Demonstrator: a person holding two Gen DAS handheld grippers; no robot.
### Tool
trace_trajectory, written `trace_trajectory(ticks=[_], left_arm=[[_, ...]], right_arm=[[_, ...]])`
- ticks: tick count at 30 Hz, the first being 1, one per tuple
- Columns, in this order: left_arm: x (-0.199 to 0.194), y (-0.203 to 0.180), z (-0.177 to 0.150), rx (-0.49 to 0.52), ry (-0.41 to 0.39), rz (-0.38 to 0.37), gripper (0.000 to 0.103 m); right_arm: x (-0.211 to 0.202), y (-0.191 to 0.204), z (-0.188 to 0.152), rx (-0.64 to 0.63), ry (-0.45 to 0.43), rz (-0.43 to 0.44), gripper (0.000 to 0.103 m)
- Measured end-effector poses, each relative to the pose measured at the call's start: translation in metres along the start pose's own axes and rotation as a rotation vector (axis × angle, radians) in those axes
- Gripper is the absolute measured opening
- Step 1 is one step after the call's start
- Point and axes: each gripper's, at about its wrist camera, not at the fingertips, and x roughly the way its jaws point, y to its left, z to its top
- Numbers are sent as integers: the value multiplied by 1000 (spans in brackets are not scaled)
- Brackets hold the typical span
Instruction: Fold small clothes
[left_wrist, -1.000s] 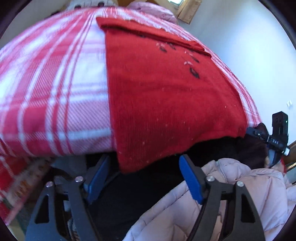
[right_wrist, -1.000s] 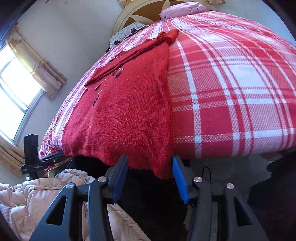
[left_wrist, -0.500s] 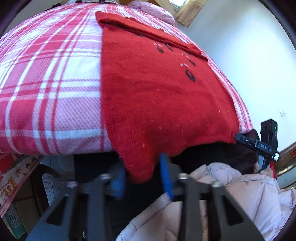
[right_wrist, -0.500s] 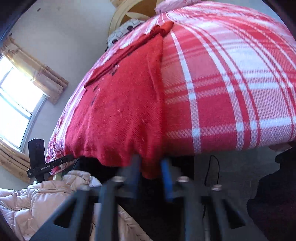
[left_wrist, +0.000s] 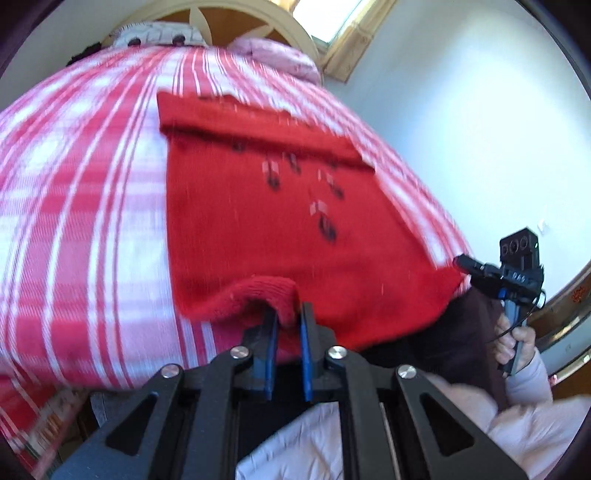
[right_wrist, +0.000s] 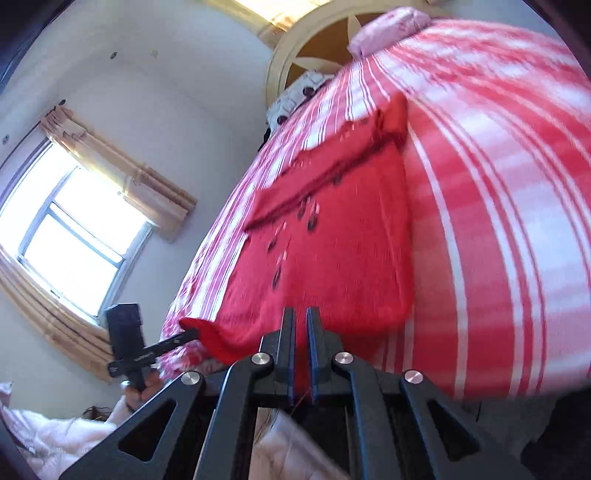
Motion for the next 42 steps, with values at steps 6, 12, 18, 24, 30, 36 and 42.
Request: trace_trajectory(ticks=[6,12,18,24,30,36,42], left_arm=[[13,14,58,0,-79,99,12],[26,31,74,-36,-62,87,10],[22,31,32,54,11,121,26],[5,32,-15,34,59,68,70],[15,30,-35,17,130,26,71],[28,26,-45,23,177,56,71],[25,37,-48,-40,156,37,71]], right_arm=[[24,-18,51,32,-58,-40,5],[10,-23,41,14,-19,-150,6],[-18,-40,-37,128,30,-152,63],[-16,-62,-77,215,47,-168,77],[24,-61,-74,153,138,-134,74],[34,-37,-73,67,199,-123,16],[11,-29,-62,87,113,-9,15]])
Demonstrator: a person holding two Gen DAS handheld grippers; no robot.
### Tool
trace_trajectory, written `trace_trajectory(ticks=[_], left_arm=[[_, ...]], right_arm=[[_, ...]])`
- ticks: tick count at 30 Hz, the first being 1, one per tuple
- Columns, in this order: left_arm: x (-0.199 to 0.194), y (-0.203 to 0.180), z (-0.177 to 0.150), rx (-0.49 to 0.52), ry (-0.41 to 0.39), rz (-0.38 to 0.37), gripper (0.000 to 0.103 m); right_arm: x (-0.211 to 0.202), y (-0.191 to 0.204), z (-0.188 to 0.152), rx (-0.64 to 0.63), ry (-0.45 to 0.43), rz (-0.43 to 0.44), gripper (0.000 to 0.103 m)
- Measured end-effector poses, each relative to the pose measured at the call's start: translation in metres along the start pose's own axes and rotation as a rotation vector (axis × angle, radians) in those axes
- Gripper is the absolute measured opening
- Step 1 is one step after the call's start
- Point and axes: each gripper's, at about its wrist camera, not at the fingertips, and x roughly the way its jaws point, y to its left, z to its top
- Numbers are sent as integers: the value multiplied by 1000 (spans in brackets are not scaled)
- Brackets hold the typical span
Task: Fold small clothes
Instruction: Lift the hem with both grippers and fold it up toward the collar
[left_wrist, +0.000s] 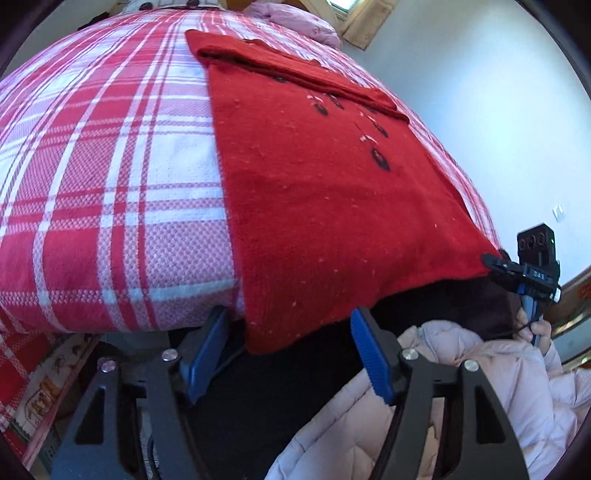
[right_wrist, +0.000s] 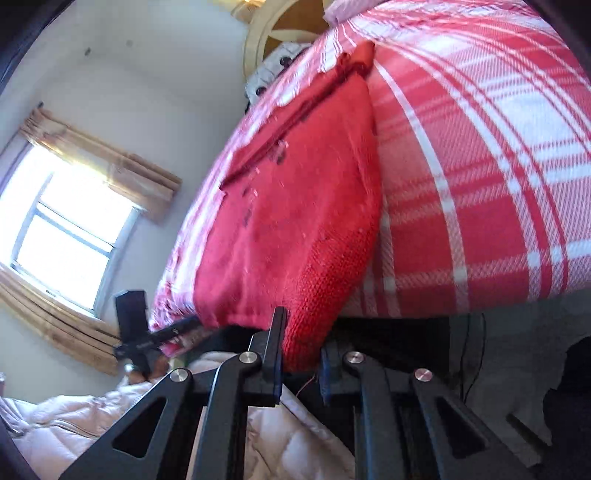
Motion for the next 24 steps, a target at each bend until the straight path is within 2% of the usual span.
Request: trace_trajectory(ticks=[3,5,7,11,14,19,22,24], left_arm=[[3,0,-4,-10,-10,-14,64],[8,-2,-5,-6,5,-15,29],[12,-2,-6,-10,18,-8,16],[1,-4,-3,-18,-1,-54,10],[-21,-8,11,-36,-48,-100,10],[-52,-10,57,-67,-165,-144,10],[-54,-5,91,-79,-207,-130,10],[-44,0,114,-80,-224,-78,10]], right_arm=[[-2,-6,0,11,-2,-13,15],[-2,-11,-2,30,-4,-8,15],[-3,-16,-2,55,0,25,15],[-6,-6,1,51,0,59,15],[-10,3,12,79,-19,149,15],[-15,29,65,44,-71,240,15],[-3,33,106,29,-87,215,15],[9,24,130,53,-104,194,15]])
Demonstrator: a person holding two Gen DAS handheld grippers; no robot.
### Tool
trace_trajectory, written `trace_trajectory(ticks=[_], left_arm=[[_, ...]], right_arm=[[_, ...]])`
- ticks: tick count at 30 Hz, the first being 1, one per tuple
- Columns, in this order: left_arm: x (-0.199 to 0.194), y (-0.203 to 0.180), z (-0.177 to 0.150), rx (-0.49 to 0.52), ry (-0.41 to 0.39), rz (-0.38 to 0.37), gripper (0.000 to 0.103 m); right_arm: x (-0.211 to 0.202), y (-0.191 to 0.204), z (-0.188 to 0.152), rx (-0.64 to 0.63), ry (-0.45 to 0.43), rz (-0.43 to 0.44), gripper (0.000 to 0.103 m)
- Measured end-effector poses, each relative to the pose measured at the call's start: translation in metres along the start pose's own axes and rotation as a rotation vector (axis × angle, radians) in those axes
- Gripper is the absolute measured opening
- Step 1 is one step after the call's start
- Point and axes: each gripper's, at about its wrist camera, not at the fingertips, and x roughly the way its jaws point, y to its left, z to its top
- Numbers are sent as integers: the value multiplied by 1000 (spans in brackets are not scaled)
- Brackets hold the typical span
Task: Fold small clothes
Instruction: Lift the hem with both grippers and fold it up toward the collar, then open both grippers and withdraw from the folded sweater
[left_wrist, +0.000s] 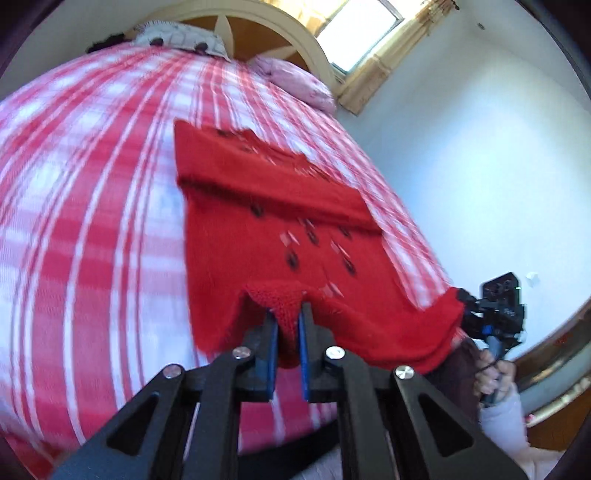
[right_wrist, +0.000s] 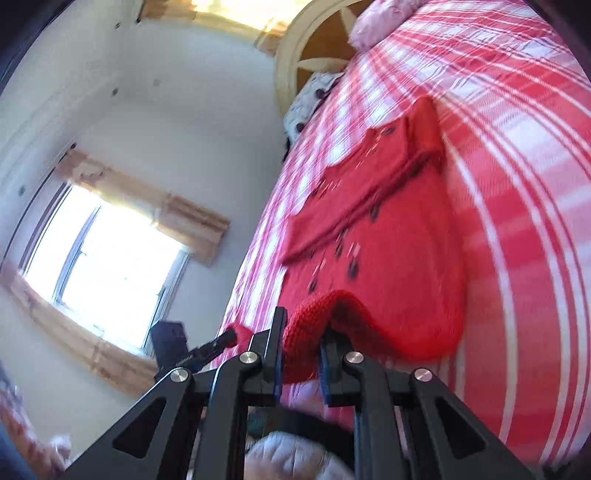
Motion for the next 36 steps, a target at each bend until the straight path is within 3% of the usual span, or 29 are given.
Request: trace_trajectory(ticks=[4,7,9,11,12,13,14,15,16,19,22,26,31,36], left_arm=[[50,18,33,-20,23,118,10],[78,32,48,-31,60,197,12],[79,37,49,-22,72,208,13],[68,39,47,12,59,196,26],[63,39,49,27,43,198,32],[52,40,48,45,9,203,46],[41,41,47,56,-31,203,59],[32,43,47,64,-73,201,64],[26,45,48,71,-113,201,72],[19,45,48,115,-146,237,73],[33,36,41,215,-89,246,73],[59,18,30,360,-27,296,73],[86,20,41,337,13,291,73],[109,21,50,324,4,326,70]], right_arm=[[32,-34,45,51,-39,-83,15],[52,-58,59,67,-54,-181,15],[61,-67,60,79,-34,-199,18],[56,-64,58,54,-33,-199,26],[50,-58,56,14,-50,-198,37],[45,-52,54,-20,-69,-204,52],[36,-44,51,-60,-102,-217,58],[33,-42,51,-85,-131,-218,68],[27,-37,48,-106,-153,-213,70],[18,-23,42,-181,-170,-263,70],[17,-13,33,-260,-152,-328,70],[22,-12,28,-279,-125,-349,70],[34,-12,28,-282,-126,-367,70],[34,-10,26,-278,-142,-390,70]])
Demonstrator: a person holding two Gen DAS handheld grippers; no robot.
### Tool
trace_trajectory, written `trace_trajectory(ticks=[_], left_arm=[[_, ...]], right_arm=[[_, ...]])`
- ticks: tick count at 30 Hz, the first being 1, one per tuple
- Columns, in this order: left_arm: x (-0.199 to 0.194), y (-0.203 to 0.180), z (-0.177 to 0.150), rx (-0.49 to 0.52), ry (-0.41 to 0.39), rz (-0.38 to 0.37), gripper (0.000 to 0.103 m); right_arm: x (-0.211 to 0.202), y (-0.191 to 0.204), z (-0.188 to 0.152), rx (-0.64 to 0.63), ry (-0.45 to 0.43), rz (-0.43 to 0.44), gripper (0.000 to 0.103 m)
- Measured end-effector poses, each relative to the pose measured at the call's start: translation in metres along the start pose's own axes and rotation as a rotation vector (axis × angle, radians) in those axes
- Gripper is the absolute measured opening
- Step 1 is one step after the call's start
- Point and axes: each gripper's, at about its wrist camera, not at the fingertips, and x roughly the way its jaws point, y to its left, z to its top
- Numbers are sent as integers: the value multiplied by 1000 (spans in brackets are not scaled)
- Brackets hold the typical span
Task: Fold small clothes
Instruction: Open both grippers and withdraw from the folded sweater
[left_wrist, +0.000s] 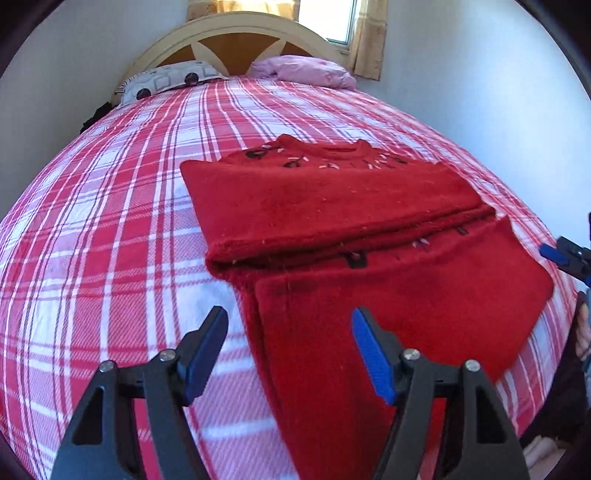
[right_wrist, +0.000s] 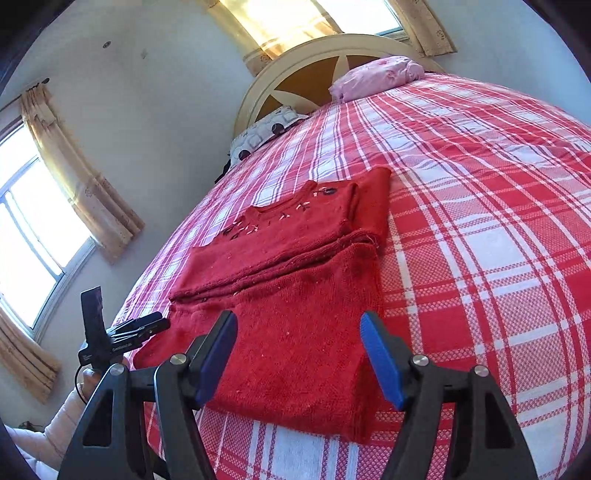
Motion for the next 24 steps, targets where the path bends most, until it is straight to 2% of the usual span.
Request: trace_trajectory(ticks=[4,6,9,16,24], left_arm=[[4,0,-4,-15,-12,-21,62],[2,4,-5,-44,-20,-55,58],[-10,5,-7,-72,-75,-116,58],[2,-1,-8,-54,-12,-103,58],[-1,-1,-11,-94,32,-154,58]], right_arm=[[3,-7,-2,27,17,4,70],[6,-9,-3,35,23,2,70],[11,-12,-5,53,29,6,70],[20,-9,-8,55,38,19,70],[17,-9,-11,60,39,25,70]])
